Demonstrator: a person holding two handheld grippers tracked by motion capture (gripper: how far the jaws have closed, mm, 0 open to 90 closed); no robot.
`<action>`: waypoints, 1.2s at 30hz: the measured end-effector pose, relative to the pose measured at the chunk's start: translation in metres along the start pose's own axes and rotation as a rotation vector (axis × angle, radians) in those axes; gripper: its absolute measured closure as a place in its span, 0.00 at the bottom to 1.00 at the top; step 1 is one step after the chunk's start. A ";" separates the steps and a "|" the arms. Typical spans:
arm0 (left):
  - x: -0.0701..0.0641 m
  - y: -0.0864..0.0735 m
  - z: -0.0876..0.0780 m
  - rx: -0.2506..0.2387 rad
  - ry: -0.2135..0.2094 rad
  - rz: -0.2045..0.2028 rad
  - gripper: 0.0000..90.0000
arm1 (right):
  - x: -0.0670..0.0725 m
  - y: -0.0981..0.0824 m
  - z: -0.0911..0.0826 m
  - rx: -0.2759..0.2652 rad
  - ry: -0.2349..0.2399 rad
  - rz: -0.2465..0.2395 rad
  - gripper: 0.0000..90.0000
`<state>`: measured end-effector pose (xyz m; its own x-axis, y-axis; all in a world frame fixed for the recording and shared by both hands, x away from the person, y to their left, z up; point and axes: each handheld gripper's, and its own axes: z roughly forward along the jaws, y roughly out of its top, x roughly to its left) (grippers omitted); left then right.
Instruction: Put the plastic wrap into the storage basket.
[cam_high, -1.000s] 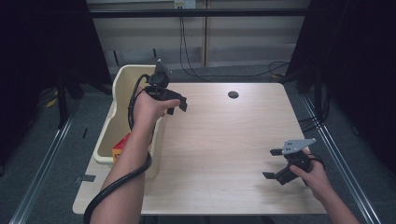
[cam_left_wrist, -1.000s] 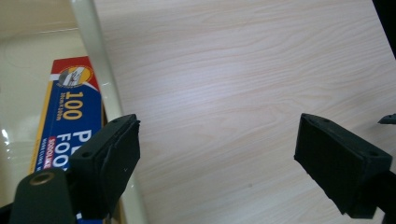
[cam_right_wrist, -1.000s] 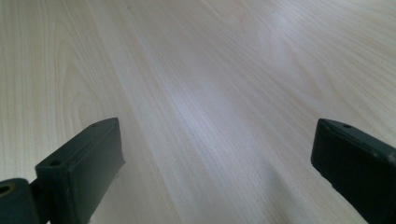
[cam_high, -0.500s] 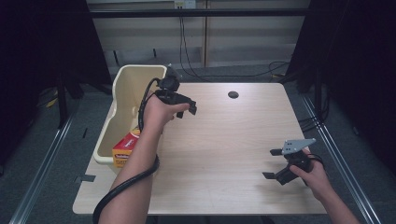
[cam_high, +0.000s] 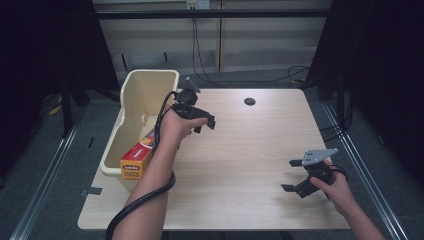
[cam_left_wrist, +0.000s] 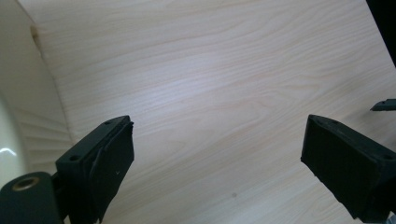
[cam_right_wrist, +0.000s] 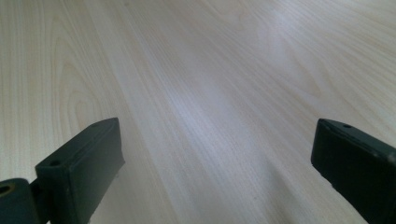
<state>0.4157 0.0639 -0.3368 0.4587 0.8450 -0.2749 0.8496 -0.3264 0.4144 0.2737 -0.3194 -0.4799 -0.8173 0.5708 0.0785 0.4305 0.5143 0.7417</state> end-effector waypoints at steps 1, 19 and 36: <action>0.000 0.000 0.001 0.003 0.000 0.003 0.10 | 0.000 0.000 0.000 0.001 0.001 -0.001 0.02; -0.004 -0.013 0.022 0.000 -0.019 0.044 0.10 | -0.001 -0.001 0.001 0.002 -0.002 0.002 0.02; -0.006 -0.024 0.032 -0.009 -0.046 0.083 0.10 | -0.002 -0.002 0.005 0.016 -0.015 0.001 0.02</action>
<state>0.4005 0.0526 -0.3732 0.5388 0.7948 -0.2792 0.8060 -0.3901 0.4452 0.2764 -0.3182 -0.4848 -0.8113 0.5805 0.0692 0.4375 0.5243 0.7306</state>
